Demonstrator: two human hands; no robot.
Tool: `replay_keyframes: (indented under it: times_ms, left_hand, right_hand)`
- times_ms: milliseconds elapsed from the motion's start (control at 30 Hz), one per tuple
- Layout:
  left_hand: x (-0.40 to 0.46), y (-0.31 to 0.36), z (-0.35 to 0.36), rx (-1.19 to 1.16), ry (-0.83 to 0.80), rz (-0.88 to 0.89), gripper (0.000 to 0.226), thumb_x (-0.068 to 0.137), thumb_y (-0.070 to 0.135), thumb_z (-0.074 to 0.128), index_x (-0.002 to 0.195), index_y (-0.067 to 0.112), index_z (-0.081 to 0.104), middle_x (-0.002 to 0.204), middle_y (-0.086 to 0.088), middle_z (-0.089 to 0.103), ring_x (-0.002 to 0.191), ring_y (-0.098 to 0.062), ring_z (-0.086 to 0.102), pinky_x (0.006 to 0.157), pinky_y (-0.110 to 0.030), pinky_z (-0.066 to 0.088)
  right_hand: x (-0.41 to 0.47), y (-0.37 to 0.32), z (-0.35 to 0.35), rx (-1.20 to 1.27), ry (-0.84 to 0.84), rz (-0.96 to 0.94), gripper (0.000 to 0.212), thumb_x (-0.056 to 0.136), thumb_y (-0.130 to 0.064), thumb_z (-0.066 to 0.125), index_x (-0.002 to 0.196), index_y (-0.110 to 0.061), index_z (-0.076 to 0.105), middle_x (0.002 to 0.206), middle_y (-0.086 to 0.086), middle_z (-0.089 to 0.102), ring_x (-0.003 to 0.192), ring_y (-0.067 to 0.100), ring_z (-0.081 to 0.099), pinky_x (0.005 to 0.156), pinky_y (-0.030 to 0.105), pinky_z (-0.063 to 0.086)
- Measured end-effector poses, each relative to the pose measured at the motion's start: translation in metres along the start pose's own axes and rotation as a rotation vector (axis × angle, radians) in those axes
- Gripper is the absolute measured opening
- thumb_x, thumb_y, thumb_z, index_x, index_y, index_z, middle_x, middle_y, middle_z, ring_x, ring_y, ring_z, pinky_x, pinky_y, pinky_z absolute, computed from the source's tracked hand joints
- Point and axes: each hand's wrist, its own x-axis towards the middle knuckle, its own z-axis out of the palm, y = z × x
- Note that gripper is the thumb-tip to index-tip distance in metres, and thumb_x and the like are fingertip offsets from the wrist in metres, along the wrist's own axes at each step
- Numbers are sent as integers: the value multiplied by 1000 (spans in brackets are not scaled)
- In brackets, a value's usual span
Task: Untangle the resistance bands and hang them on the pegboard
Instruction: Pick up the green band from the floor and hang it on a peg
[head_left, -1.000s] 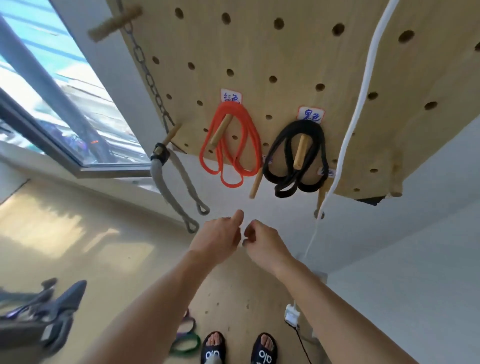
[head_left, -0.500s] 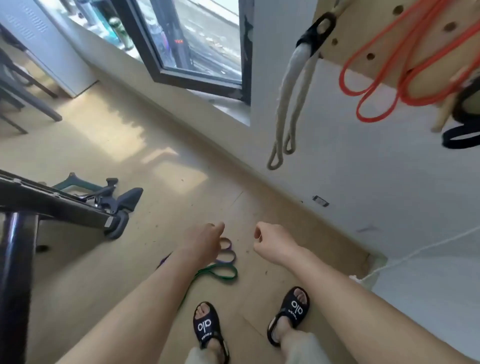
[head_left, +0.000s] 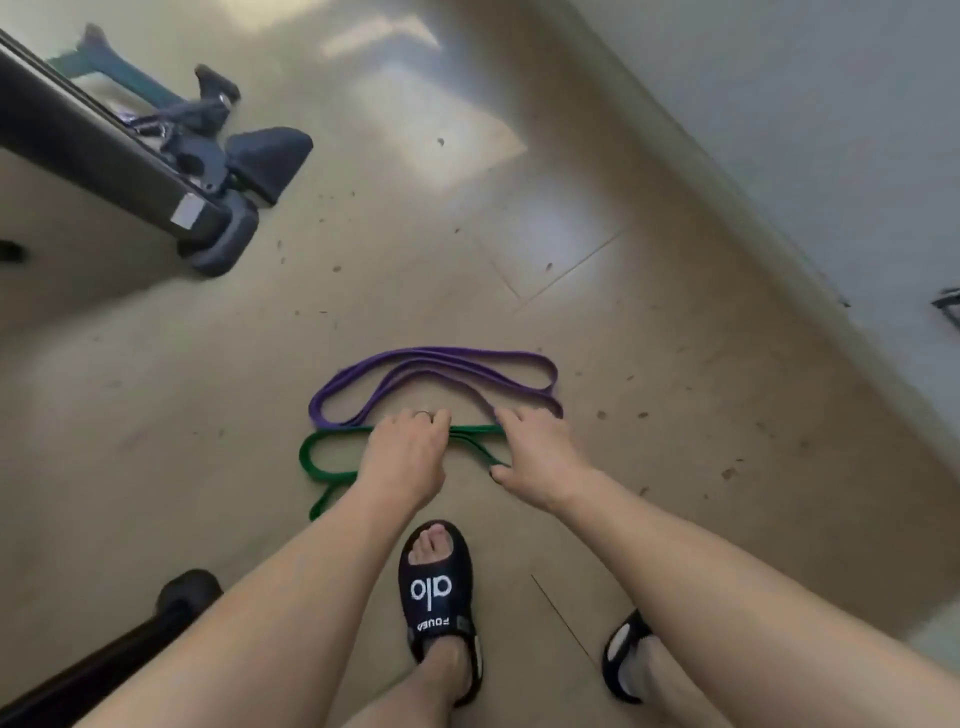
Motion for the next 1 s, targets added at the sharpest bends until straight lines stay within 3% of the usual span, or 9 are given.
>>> replay_keyframes:
  times_ms: [133,267,333,433,533,700,800,900,1000]
  left_hand:
    - [60,-22,103,42,-7,-59,78,94,24,54,160,8,16,161,-13,33,147,-28,33,121,-38,25]
    - [107,-30,170,132,-47,-28,84,97,30,54,161,10,5,167,-13,19,152,-30,22,126,-42,16]
    - [128,-33,195,169,-61,-16,75,97,30,54,158,13,14,160,-13,32,146,-31,32,122,-42,24]
    - [142,-32,212,127,-67,-28,39,100,17,49,137,19,38,134,-7,56,122,-28,56,95,-37,45]
    - [126,-26,206,11,-153,-20,34,102,12,46,134,19,39,128,-7,57,115,-28,60,84,-38,49]
    - [66,-19,134,-131,-124,46,42,96,24,51,135,19,37,120,-7,58,110,-28,58,76,-38,43]
    - [26,-14,53,-153,-138,154,39,93,28,55,128,21,40,115,-4,60,109,-27,57,81,-37,44]
    - [-10,2,-39,-171,-105,246,36,89,36,60,117,23,41,109,-1,60,105,-24,57,75,-31,37]
    - [-46,31,-135,-177,-68,311,48,86,45,63,124,24,43,113,-1,60,106,-23,56,76,-30,36]
  right_hand:
    - [85,-2,90,-107,20,-85,71,89,-38,69,149,-14,39,142,7,53,131,27,49,108,39,41]
    - [142,1,159,-273,54,-138,61,93,-30,65,146,-12,41,142,10,52,130,29,49,109,41,38]
    - [163,6,181,-351,80,-152,46,97,-18,58,141,-11,45,137,12,53,126,30,50,105,41,38]
    - [176,16,192,-389,30,-164,41,94,-7,59,133,-11,48,131,13,54,122,32,51,97,41,42]
    - [164,17,185,-339,-50,-214,37,93,-6,61,127,-13,49,128,12,57,115,32,57,90,41,48]
    - [93,10,123,-104,57,-199,37,89,-12,62,122,-17,47,120,9,50,104,31,51,72,39,38]
    - [27,4,66,13,87,-175,36,86,-12,59,120,-19,47,115,8,52,104,30,49,73,41,43]
    - [-44,3,-2,176,104,-41,28,88,-20,57,113,-23,44,109,1,58,105,24,47,82,41,50]
    - [-115,13,-78,376,174,139,24,85,-28,59,99,-30,40,94,-8,50,90,17,50,73,34,47]
